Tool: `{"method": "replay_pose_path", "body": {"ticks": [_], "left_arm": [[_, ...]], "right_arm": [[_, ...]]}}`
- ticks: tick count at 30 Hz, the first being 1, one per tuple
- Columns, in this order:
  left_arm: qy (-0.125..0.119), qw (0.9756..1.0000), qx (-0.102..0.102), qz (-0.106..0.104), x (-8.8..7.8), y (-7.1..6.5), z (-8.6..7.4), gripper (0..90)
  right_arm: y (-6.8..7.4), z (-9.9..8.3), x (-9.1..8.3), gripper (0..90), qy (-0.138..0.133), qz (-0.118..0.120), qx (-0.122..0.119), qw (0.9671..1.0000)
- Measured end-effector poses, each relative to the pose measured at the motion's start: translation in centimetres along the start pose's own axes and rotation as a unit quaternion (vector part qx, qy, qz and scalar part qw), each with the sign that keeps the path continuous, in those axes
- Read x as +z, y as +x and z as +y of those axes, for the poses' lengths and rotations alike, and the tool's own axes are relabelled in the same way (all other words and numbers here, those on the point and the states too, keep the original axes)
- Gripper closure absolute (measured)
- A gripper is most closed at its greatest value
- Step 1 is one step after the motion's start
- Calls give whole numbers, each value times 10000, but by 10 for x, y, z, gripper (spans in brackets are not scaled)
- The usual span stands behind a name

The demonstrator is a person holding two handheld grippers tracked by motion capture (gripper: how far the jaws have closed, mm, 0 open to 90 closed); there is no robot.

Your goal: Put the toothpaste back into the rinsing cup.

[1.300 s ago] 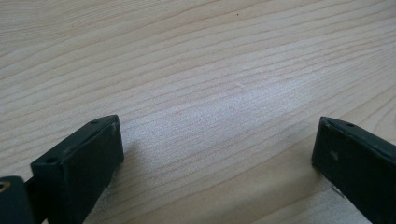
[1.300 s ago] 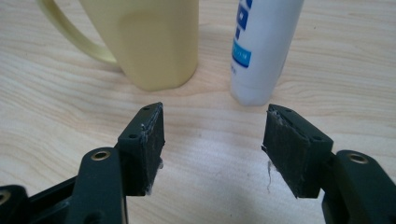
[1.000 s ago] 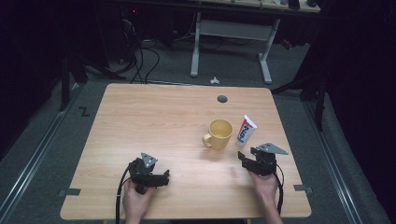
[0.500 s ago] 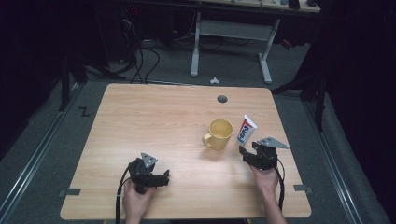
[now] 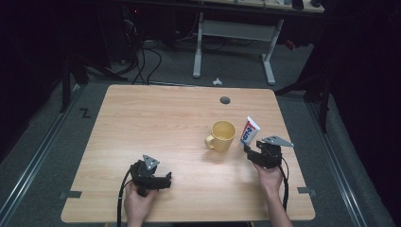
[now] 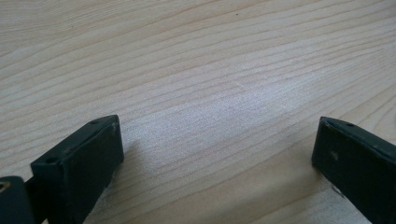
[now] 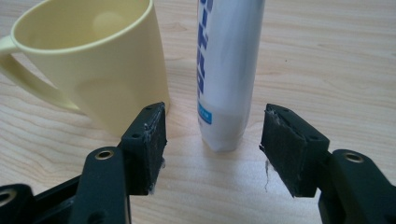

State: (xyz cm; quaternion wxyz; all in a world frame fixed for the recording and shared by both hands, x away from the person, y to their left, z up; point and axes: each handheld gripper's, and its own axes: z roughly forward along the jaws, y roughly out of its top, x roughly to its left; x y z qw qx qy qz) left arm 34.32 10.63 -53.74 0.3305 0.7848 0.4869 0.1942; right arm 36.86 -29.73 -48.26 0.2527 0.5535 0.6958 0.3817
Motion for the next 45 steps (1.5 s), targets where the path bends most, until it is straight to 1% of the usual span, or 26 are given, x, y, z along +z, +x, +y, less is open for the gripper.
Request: {"method": "replay_pose_path", "body": {"ticks": [3,4,6,11,15,18,23,24,25,28,32,35,41,45], "left_arm": [[0,10000,0,0,0,0,0,22],[0,10000,-1,0,0,0,0,22],[-1,10000,-1,-1,0,0,0,22],[0,10000,1,-2,0,0,0,22],[1,10000,2,-2,0,0,0,23],[0,10000,1,-1,0,0,0,23],[1,10000,1,-1,0,0,0,23],[0,10000,0,-1,0,0,0,22],[0,10000,0,-1,0,0,0,22],[0,10000,2,-1,0,0,0,22],[1,10000,4,-2,0,0,0,22],[0,10000,3,-3,0,0,0,22],[2,10000,6,-5,0,0,0,22],[1,10000,5,-5,0,0,0,22]], "right_arm": [[0,4,0,404,-4,-18,-29,10000],[2,8,1,406,-23,-46,-153,9999],[2,10,2,405,26,-59,-202,9998],[3,14,4,405,50,-104,-283,9995],[2,19,5,407,12,-156,-293,9994],[1,23,8,408,34,-188,-280,9994],[0,29,14,411,-9,-199,-294,9994],[1,29,15,412,-2,-200,-260,9995],[1,29,15,412,-2,-200,-260,9995],[-1,28,24,416,67,-155,-192,9997],[-1,27,30,422,109,-130,-153,9997],[-1,27,32,424,119,-110,-171,9997],[-2,25,37,439,223,-159,-169,9995],[-1,24,40,466,268,-212,-244,9991]]}}
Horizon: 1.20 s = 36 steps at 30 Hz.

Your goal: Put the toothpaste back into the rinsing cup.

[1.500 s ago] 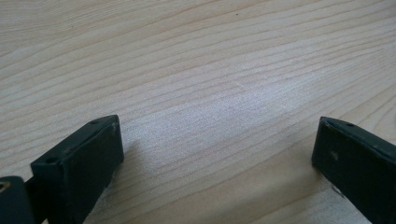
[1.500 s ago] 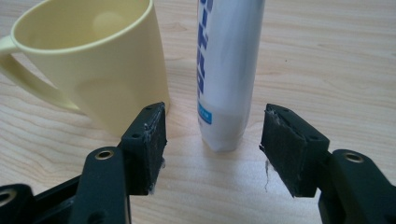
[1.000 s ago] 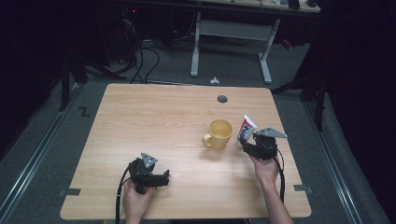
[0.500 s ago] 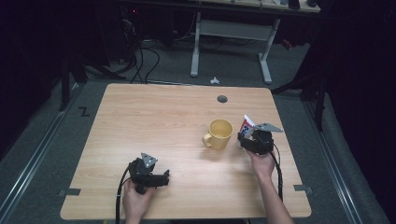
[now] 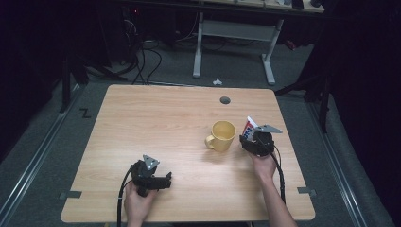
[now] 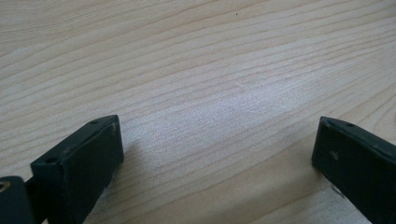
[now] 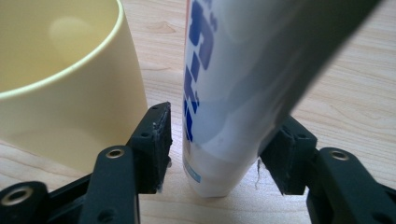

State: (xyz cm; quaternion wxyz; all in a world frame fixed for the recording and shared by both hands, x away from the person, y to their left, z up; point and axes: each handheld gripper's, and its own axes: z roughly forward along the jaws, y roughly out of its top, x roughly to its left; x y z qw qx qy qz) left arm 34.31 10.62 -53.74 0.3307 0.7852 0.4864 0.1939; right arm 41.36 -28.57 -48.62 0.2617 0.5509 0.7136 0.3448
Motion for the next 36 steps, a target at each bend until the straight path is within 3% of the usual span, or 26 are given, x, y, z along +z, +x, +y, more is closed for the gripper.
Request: {"method": "replay_pose_path", "body": {"ticks": [15,19,27,36], "left_arm": [[1,10000,3,-2,0,0,0,22],[2,10000,5,-3,0,0,0,22],[2,10000,4,-2,0,0,0,22],[2,10000,4,-2,0,0,0,22]], "right_arm": [[3,-3,5,559,-54,-186,-334,9993],[3,-3,4,581,-104,-143,-326,9993],[7,-4,-1,603,-83,-27,-538,9985],[5,-6,-12,614,-144,194,-529,9983]]}}
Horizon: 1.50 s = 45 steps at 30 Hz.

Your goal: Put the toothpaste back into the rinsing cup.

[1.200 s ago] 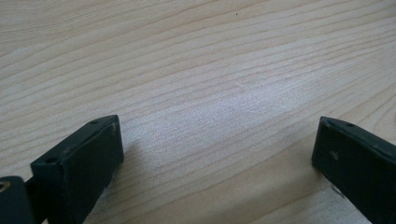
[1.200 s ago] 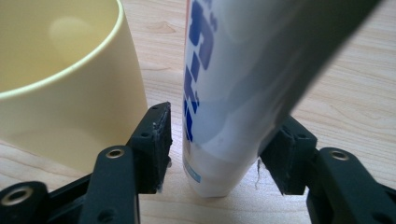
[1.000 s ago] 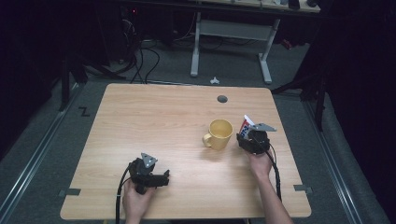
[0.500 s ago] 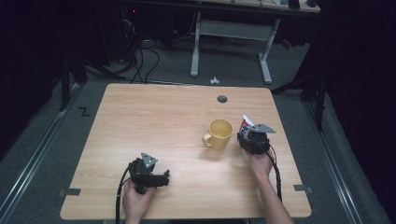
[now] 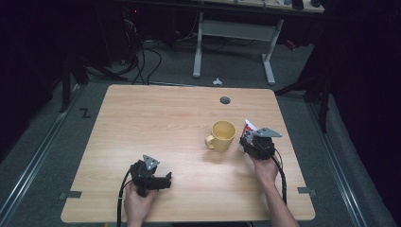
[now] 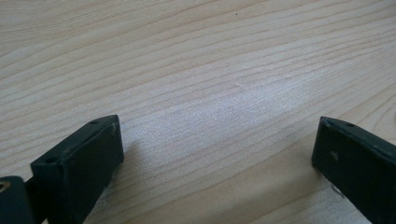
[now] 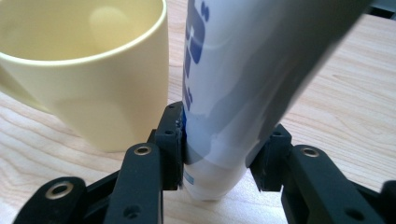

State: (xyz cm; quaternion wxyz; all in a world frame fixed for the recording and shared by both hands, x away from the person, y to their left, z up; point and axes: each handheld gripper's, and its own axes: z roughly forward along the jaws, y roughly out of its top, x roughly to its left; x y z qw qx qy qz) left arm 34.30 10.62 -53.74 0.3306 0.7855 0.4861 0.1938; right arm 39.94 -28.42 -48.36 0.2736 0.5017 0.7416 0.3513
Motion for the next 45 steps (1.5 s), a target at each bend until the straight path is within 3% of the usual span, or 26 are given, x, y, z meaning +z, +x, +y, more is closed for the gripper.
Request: {"method": "replay_pose_path", "body": {"ticks": [15,45], "left_arm": [[0,10000,-2,2,0,0,0,22],[0,10000,-2,2,0,0,0,22]], "right_arm": [[-1,14,-38,617,-403,274,-68,9988],[10,25,-58,620,-661,516,-260,9961]]}}
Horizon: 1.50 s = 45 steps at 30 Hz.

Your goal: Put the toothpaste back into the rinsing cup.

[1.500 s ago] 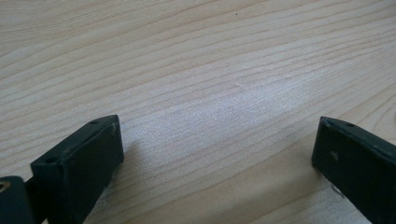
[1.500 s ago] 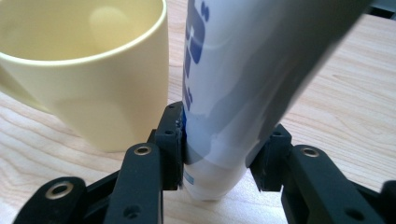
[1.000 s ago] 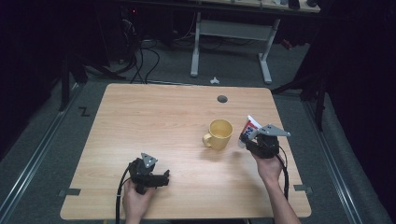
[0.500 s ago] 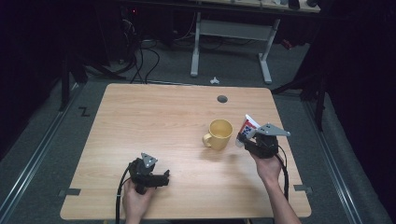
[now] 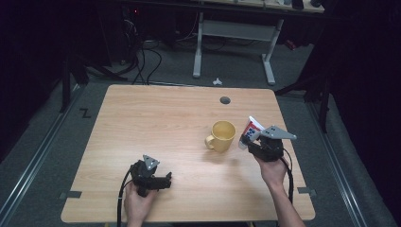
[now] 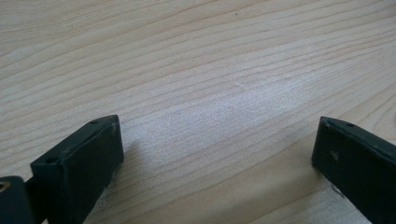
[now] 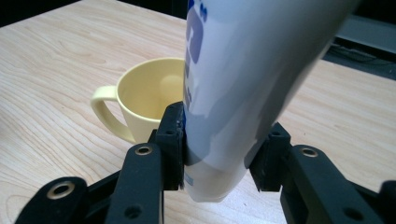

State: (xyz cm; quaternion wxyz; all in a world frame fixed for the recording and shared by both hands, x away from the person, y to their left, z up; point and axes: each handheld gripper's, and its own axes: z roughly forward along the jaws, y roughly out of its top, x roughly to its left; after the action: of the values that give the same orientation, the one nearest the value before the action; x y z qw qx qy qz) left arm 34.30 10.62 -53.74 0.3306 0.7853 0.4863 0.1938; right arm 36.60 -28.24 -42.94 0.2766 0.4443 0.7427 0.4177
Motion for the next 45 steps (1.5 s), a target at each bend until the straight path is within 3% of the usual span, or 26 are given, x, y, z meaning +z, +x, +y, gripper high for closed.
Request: {"method": "replay_pose_path", "body": {"ticks": [28,45], "left_arm": [[0,10000,0,-1,0,0,0,22],[1,10000,1,0,0,0,0,22]], "right_arm": [[3,33,-8,621,-229,210,-124,9994],[8,53,0,620,-335,341,-177,9987]]}}
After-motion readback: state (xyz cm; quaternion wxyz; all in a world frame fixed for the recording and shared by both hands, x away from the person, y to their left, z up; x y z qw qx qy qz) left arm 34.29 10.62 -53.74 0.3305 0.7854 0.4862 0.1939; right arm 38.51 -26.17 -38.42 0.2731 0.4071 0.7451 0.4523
